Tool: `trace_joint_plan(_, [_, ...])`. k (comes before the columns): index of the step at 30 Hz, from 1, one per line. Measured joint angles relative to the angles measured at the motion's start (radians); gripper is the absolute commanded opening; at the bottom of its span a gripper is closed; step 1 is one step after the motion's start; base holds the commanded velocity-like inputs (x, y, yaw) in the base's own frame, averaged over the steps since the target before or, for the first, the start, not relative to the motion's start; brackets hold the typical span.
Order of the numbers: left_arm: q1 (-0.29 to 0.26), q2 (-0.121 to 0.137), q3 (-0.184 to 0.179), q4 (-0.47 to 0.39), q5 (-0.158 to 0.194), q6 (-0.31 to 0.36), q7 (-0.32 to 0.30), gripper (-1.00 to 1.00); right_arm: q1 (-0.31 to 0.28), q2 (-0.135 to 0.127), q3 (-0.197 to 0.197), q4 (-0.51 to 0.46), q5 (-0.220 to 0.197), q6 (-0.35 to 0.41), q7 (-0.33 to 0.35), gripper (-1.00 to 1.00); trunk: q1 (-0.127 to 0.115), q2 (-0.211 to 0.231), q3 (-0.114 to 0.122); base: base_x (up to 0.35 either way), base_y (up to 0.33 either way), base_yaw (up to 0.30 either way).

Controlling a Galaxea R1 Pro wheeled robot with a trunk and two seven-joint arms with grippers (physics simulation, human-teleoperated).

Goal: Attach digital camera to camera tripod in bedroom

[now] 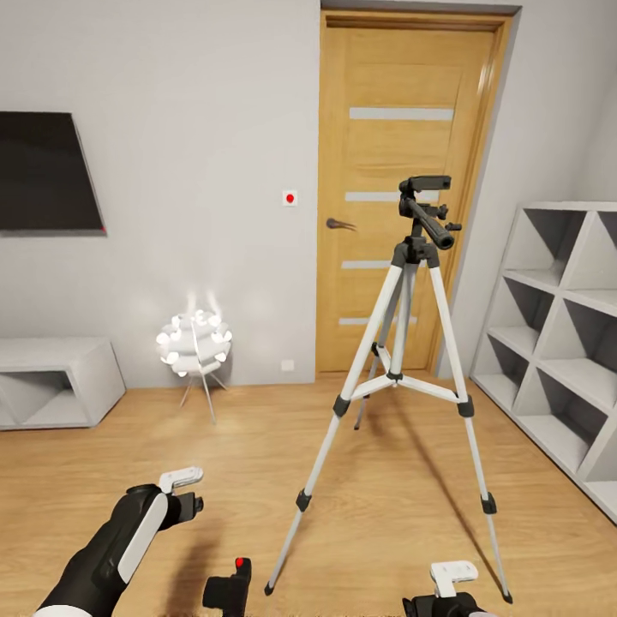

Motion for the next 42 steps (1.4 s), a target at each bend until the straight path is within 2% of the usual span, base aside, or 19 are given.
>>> trace_joint_plan(10, [0.0,-0.003,-0.002,-0.003,0.0,0.0,-0.001,1.0,0.0,-0.003,0.0,-0.044,-0.001,0.001,0.001,1.0,0.038,-0.07,-0.031,0.0,0.0,0.0])
trace_joint_plan(19, [0.0,-0.028,-0.004,-0.003,-0.005,0.0,0.0,1.0,0.0,0.0,0.0,-0.237,-0.002,0.032,0.002,1.0,0.073,-0.133,-0.06,0.0,0.0,0.0])
trace_joint_plan(24, [0.0,-0.034,-0.005,-0.003,-0.008,0.0,0.001,1.0,0.0,-0.001,0.005,-0.324,-0.022,0.049,0.005,1.0,0.092,-0.168,-0.075,0.0,0.0,0.0])
trace_joint_plan(27, [0.0,-0.035,-0.005,-0.004,-0.008,0.0,0.001,1.0,-0.005,0.0,0.007,-0.336,-0.029,0.045,0.012,1.0,0.104,-0.189,-0.085,0.0,0.0,0.0])
trace_joint_plan(34, [0.0,-0.036,-0.005,-0.004,-0.003,0.001,-0.002,1.0,-0.086,0.013,0.007,-0.347,-0.035,0.055,0.027,1.0,0.13,-0.238,-0.107,0.0,0.0,0.0])
trace_joint_plan(40, [0.0,-0.036,-0.005,-0.003,-0.001,0.001,-0.003,1.0,-0.102,0.015,0.007,-0.345,-0.037,0.063,0.029,1.0,0.153,-0.28,-0.125,0.0,0.0,0.0])
trace_joint_plan(42, [0.0,-0.036,-0.005,-0.001,0.0,0.001,-0.004,1.0,-0.105,0.014,0.007,-0.345,-0.037,0.096,0.03,1.0,0.161,-0.294,-0.132,0.0,0.0,0.0])
